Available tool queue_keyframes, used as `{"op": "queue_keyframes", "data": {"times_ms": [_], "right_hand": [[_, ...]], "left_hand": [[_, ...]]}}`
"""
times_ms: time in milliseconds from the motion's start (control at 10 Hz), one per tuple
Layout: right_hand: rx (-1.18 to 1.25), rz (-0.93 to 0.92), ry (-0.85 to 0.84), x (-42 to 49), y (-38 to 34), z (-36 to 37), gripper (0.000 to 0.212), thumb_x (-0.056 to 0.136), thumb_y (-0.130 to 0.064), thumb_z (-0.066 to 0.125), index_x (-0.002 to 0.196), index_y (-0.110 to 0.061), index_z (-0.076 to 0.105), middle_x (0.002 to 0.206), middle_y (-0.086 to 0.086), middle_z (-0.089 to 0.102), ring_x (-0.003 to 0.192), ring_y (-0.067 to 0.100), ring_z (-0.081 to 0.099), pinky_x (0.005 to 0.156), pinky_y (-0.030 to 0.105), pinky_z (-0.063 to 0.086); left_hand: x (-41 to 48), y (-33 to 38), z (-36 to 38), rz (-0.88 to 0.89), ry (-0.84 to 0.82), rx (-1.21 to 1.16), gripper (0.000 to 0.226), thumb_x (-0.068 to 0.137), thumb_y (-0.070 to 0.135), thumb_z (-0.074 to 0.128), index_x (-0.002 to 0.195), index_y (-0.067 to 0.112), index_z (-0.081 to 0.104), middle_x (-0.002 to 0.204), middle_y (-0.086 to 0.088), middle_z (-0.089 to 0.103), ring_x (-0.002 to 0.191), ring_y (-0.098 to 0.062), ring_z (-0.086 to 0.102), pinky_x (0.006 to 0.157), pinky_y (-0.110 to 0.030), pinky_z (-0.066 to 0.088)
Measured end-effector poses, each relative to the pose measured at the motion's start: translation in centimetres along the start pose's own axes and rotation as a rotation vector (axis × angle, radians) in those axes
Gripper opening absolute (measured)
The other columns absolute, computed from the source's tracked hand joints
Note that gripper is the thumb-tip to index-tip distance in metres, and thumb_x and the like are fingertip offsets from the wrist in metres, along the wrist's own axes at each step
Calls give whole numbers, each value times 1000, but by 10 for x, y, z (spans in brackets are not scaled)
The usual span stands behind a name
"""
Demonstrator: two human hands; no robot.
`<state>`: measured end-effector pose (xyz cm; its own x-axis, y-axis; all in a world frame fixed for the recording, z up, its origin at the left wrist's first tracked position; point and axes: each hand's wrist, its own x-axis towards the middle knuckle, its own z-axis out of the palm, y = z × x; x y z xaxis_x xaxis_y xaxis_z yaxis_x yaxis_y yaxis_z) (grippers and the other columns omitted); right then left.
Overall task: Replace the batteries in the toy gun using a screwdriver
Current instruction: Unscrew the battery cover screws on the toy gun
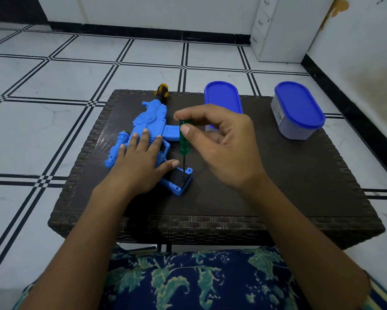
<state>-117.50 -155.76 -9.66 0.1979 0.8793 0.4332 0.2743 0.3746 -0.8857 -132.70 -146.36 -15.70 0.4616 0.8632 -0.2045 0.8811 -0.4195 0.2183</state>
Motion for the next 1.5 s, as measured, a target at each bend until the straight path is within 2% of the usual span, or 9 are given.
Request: {"op": "queue_keyframes", "data": {"times_ms": [100, 200, 300, 400, 600, 700, 900, 1100, 1500], "right_hand": [[-48, -31, 43, -2, -2, 3, 19, 80, -9, 80, 97, -9, 72, 96, 5, 68, 79, 12, 68, 59, 22, 56], [-100, -76, 92, 0, 0, 5, 18, 75, -8, 83, 90, -10, 72, 90, 9, 65, 86, 18, 64, 60, 27, 58], [-45, -20, 65, 3, 2, 1, 15, 80, -3, 78, 92, -10, 74, 91, 8, 71, 85, 19, 68, 64, 25, 58], [-26, -2, 17, 2, 1, 0, 15, 86, 2, 69, 98, -6, 74, 95, 4, 74, 86, 8, 68, 69, 23, 57], [-10, -19, 43, -1, -1, 4, 18, 78, -5, 80, 94, -10, 73, 100, 5, 67, 89, 18, 69, 69, 29, 60], [-40, -23, 75, 0, 1, 4, 19, 79, 0, 79, 91, -13, 72, 96, 4, 64, 88, 19, 66, 69, 25, 59], [-117, -57, 121, 0, 1, 2, 18, 79, 0, 78, 90, -13, 72, 90, -1, 64, 83, 6, 62, 66, 18, 56], [-137, -99, 145, 1, 0, 1, 17, 78, 2, 78, 91, -7, 72, 91, 4, 64, 82, 5, 63, 66, 18, 55], [-185, -131, 210, 2, 0, -3, 17, 78, 1, 78, 90, -9, 72, 89, 0, 62, 77, 4, 61, 63, 15, 51]], "left_hand": [[0, -1, 1, 9, 4, -13, 83, 89, 66, 30, 154, 27, -4, 161, -3, -15, 148, -24, -16, 119, -47, -5], [0, 0, 0, 3, 4, -5, 83, 89, 66, 30, 153, 26, -4, 161, -4, -15, 148, -24, -16, 119, -47, -5], [-1, 0, 0, -2, -1, 1, 82, 89, 67, 29, 154, 28, -4, 161, -4, -16, 148, -24, -17, 119, -46, -5], [0, 1, 0, -6, -7, 1, 82, 89, 67, 29, 154, 28, -4, 161, -3, -17, 148, -23, -17, 119, -46, -6], [-2, 1, 0, -3, -6, 0, 83, 90, 66, 28, 153, 26, -6, 161, -4, -18, 147, -23, -18, 119, -45, -6], [-2, 1, -1, -7, -11, -2, 83, 89, 67, 28, 154, 28, -5, 160, -3, -18, 147, -23, -18, 119, -45, -6], [-3, 1, -1, -9, -13, -1, 82, 89, 67, 28, 154, 28, -4, 161, -3, -17, 147, -23, -17, 119, -45, -6], [-3, 0, -1, -9, -10, -10, 82, 89, 67, 29, 154, 28, -3, 161, -2, -17, 147, -22, -18, 119, -45, -6], [-3, 0, -1, -9, -18, -1, 82, 89, 68, 28, 154, 28, -4, 161, -2, -17, 148, -22, -17, 119, -45, -5]]}}
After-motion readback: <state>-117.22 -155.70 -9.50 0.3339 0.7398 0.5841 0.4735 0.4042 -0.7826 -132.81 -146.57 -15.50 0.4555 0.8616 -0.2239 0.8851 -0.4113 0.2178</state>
